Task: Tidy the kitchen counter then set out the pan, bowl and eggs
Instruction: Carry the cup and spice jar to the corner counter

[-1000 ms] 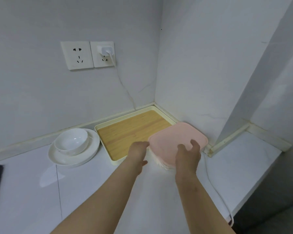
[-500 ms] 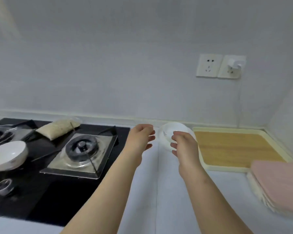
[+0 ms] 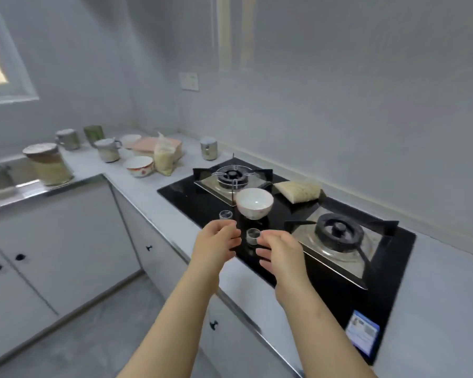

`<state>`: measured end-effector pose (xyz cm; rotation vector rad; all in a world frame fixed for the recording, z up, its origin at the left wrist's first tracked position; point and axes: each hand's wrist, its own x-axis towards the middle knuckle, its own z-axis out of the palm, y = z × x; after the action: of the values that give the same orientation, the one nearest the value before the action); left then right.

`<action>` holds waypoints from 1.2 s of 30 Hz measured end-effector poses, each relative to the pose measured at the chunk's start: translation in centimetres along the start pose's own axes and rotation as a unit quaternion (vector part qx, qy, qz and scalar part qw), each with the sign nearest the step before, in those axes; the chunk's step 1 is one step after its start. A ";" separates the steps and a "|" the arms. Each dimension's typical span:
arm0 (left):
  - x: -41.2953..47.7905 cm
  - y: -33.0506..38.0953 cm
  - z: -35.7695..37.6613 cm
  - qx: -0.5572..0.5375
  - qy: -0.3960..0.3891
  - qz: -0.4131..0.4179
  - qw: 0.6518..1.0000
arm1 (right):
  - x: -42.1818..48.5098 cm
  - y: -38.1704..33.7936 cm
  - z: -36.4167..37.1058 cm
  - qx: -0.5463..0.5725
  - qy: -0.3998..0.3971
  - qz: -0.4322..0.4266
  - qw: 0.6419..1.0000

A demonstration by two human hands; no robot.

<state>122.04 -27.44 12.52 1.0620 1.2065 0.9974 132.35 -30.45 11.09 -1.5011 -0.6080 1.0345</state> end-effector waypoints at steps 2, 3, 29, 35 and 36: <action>1.1 0.1 -5.9 -0.006 0.048 -0.002 0.999 | -0.8 0.5 6.0 -0.018 -0.047 0.011 0.999; 1.2 0.0 -7.6 -0.007 0.062 -0.009 0.998 | -1.0 0.7 7.7 -0.018 -0.061 0.013 0.998; 9.7 0.6 -58.4 -0.119 0.518 -0.031 0.847 | -4.6 8.3 64.4 -0.165 -0.510 0.076 0.840; 9.5 0.5 -66.7 -0.148 0.580 -0.042 0.800 | -8.1 10.4 73.3 -0.190 -0.569 0.108 0.793; 9.4 0.4 -68.4 -0.154 0.590 -0.040 0.791 | -8.9 10.7 74.9 -0.196 -0.579 0.109 0.784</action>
<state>54.95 -12.03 7.47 -0.0080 1.9307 1.8106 61.71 -2.34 6.56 -1.1284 -1.6063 2.1221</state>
